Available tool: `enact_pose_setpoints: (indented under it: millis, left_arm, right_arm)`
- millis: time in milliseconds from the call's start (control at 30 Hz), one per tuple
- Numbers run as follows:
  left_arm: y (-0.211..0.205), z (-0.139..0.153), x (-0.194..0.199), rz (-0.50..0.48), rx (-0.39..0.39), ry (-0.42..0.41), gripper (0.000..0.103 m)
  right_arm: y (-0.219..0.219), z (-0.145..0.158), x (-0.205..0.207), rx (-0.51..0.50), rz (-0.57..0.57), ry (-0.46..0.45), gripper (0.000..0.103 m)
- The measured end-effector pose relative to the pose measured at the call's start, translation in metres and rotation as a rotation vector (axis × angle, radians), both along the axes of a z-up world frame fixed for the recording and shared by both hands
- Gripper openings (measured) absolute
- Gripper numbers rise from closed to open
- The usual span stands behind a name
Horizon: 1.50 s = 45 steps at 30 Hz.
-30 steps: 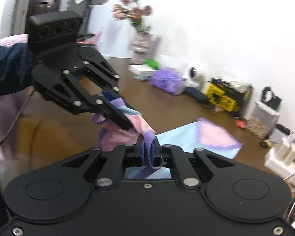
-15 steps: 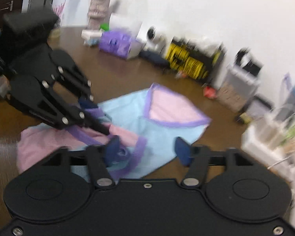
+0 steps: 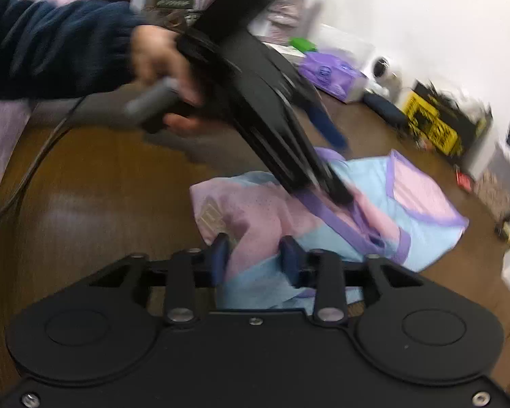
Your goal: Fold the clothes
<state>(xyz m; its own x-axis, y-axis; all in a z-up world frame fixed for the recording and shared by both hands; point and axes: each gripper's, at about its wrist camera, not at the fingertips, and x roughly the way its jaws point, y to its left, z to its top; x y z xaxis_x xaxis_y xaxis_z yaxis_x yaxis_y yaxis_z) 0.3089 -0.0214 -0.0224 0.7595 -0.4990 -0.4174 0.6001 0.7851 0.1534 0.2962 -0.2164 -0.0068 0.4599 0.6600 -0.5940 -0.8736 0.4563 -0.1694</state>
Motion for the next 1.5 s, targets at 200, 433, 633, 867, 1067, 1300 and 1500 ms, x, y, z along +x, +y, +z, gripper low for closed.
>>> enact_pose_setpoints:
  millis: [200, 433, 633, 867, 1067, 1300, 1500]
  left_arm:
    - [0.000, -0.011, -0.074, -0.223, 0.256, -0.152, 0.098]
    - [-0.011, -0.013, -0.057, -0.174, 0.194, 0.045, 0.020]
    - [0.001, -0.006, -0.055, -0.151, 0.086, 0.166, 0.013]
    - [0.002, 0.009, -0.054, -0.110, 0.030, 0.242, 0.013]
    - [0.010, 0.015, -0.084, -0.200, 0.110, 0.164, 0.012]
    - [0.026, 0.030, -0.127, -0.454, 0.169, 0.271, 0.012]
    - [0.036, 0.044, -0.065, -0.415, 0.044, 0.393, 0.013]
  right_arm:
    - [-0.025, 0.022, -0.003, 0.177, -0.021, 0.027, 0.019]
    - [-0.037, 0.040, -0.029, 0.191, 0.025, 0.042, 0.020]
    - [-0.042, 0.025, -0.087, 0.092, -0.012, -0.155, 0.078]
    - [-0.011, -0.006, -0.102, -0.022, -0.060, -0.268, 0.078]
    - [-0.006, -0.004, -0.090, -0.036, -0.064, -0.171, 0.015]
    - [-0.034, 0.041, -0.109, 0.066, 0.167, 0.127, 0.015]
    - [-0.028, 0.056, -0.047, 0.063, 0.227, 0.334, 0.019]
